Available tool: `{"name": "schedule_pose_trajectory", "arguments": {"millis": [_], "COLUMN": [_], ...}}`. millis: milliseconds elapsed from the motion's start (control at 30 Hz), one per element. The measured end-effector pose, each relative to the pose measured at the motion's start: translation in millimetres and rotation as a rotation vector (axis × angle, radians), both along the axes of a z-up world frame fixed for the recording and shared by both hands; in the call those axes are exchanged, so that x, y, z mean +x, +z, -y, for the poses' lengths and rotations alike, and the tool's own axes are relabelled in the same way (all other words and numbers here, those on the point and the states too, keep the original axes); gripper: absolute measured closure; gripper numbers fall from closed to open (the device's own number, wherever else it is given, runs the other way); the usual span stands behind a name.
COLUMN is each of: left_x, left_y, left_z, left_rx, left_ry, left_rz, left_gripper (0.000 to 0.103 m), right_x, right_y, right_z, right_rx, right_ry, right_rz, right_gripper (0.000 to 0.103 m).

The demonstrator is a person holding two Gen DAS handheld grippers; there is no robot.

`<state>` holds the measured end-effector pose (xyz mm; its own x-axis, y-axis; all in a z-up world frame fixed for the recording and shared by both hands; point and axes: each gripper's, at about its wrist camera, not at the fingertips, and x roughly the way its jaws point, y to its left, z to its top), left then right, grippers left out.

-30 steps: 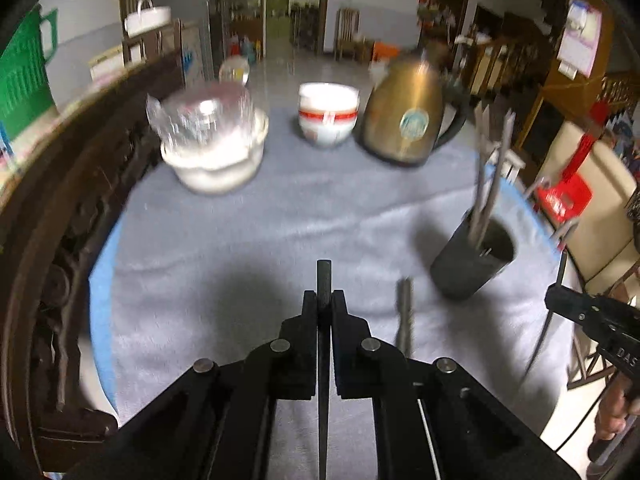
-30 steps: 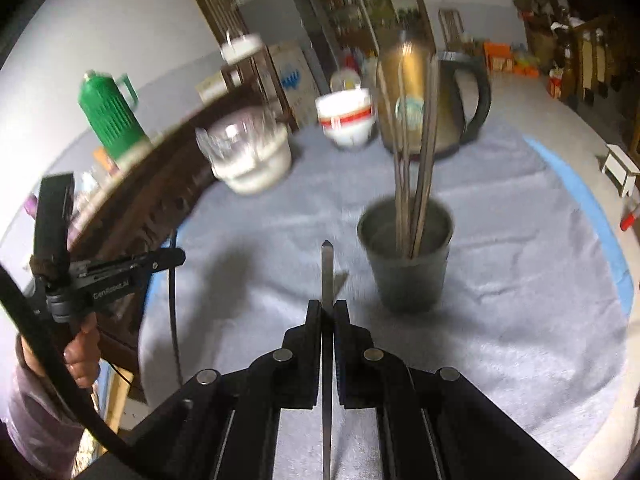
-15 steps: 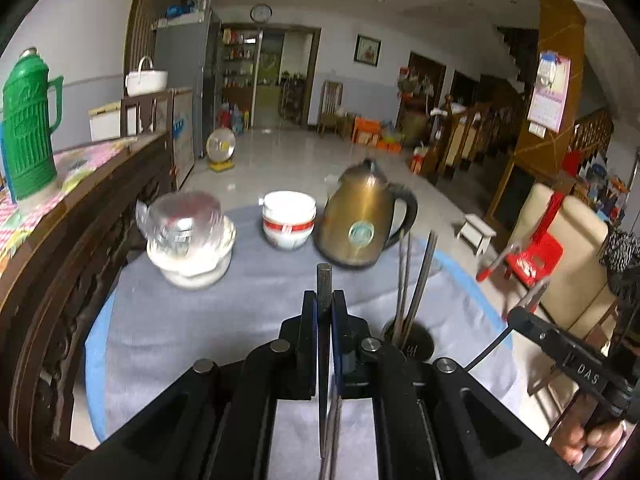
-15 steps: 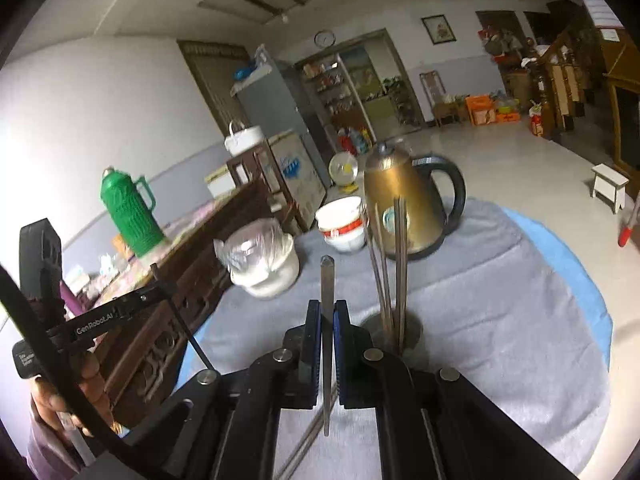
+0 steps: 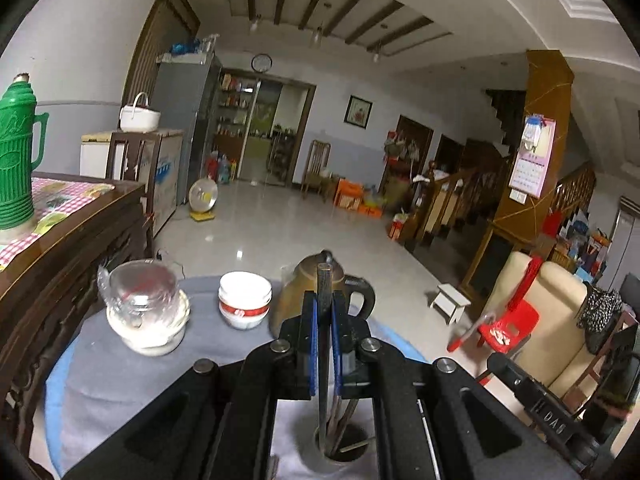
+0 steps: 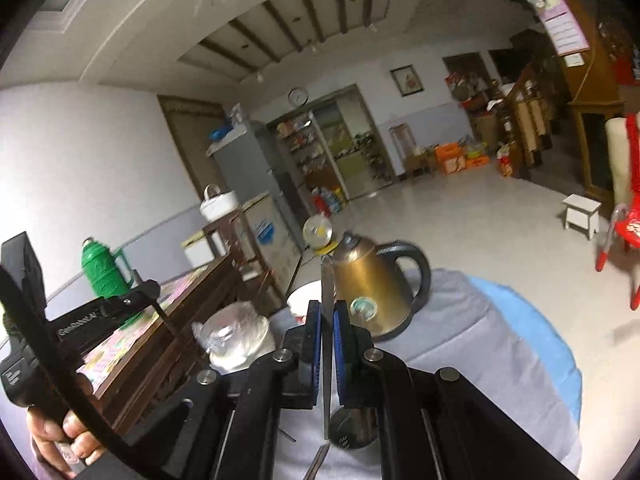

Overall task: Organize utensils
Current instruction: 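Raise both chopsticks over the grey holder cup and open both grippers, then move both open grippers back toward the remaining chopsticks on the cloth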

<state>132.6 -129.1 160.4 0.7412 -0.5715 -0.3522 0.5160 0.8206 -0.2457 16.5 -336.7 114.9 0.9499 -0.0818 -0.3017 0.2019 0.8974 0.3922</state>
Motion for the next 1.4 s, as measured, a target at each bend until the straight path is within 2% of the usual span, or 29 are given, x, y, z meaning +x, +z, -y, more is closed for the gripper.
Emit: {"name": "schedule_pose_trajectory", "arguments": {"millis": [100,300,467,633,967,1067,1133,1233,1300,1367,1400], "left_x": [3,14,21,26,29,26,21,13,8,3,-1], "left_y": [-7,-39,-65,-78,-91,-93,-93,-93,-95,-97,-98], "left_z": [15,36,46,47,38,32,21,5,-9,-23,-31], "left_rx": [-0.002,0.026,0.06,0.082,0.135,0.157,0.158,0.158,0.165,0.169,0.174], "left_ry": [0.009,0.045,0.051,0.042,-0.036,-0.068,-0.077,-0.072,-0.067,-0.057,-0.049], "left_rz": [0.006,-0.036,-0.087,-0.136,-0.191,-0.193,-0.19,-0.17,-0.166,-0.16,-0.154], "left_gripper": [0.097,0.097,0.096,0.096,0.096,0.09,0.072,0.066,0.064,0.062,0.06], "right_x": [1,18,28,34,38,37,32,17,7,-7,-11], "right_y": [0,-20,-43,-61,-76,-75,-73,-68,-67,-65,-65], "right_z": [0,5,9,10,17,17,19,21,23,25,26], "right_rx": [-0.066,-0.081,-0.059,-0.032,0.063,0.09,0.122,0.147,0.166,0.184,0.184], "right_ry": [-0.049,-0.044,-0.02,0.001,0.035,0.048,0.065,0.067,0.071,0.058,0.052], "right_rz": [0.0,-0.063,-0.143,-0.212,-0.258,-0.258,-0.243,-0.195,-0.161,-0.117,-0.106], "right_gripper": [0.097,0.097,0.097,0.097,0.093,0.092,0.091,0.082,0.065,0.057,0.057]}}
